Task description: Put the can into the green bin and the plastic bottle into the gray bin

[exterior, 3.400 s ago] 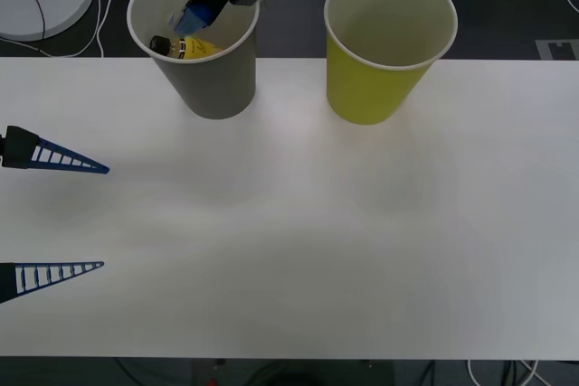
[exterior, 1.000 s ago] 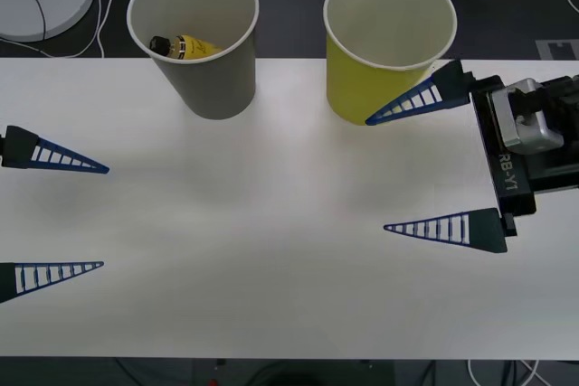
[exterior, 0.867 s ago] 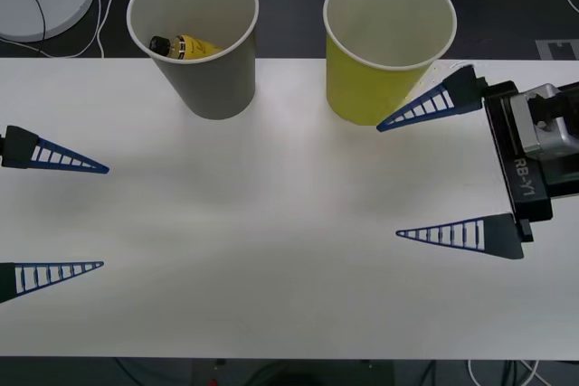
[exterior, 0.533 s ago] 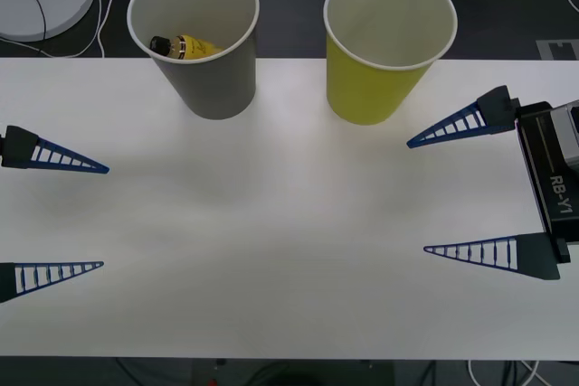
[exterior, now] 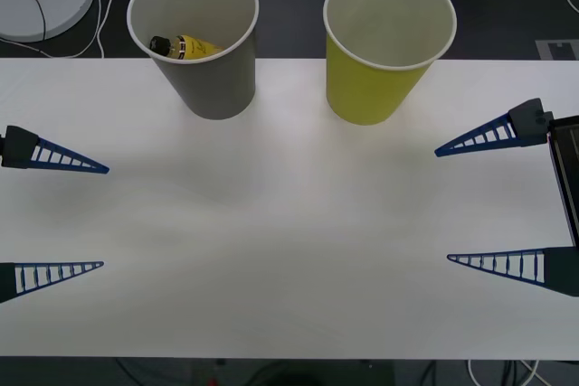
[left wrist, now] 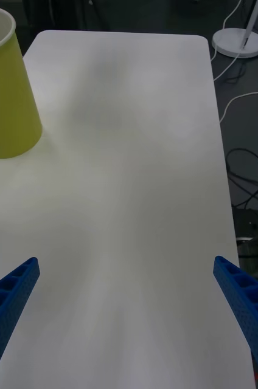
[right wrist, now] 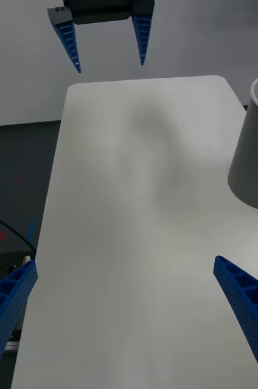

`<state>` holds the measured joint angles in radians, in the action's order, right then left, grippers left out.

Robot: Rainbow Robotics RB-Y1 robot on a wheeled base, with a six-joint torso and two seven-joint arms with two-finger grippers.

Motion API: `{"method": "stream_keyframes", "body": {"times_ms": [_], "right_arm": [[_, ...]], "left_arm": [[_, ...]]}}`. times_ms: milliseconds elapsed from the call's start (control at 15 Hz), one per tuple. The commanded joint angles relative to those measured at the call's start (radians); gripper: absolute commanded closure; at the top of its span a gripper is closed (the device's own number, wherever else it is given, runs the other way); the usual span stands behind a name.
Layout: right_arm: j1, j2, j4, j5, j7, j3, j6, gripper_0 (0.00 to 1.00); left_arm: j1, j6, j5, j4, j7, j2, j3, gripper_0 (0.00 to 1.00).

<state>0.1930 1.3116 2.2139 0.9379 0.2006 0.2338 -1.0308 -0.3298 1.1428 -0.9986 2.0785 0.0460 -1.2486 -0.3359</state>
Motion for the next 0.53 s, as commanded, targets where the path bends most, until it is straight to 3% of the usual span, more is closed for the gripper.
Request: {"method": "stream_keyframes", "body": {"times_ms": [67,533], "right_arm": [[0.0,0.0,-0.017,-0.004,0.005,0.001,-0.006,0.0],[0.002,-0.002,-0.036,-0.025,0.0,0.001,-0.031,0.0]], "left_arm": [[0.0,0.0,0.0,0.0,0.0,0.0,0.0,0.0],[0.0,0.0,0.0,0.0,0.0,0.0,0.0,0.0]]}}
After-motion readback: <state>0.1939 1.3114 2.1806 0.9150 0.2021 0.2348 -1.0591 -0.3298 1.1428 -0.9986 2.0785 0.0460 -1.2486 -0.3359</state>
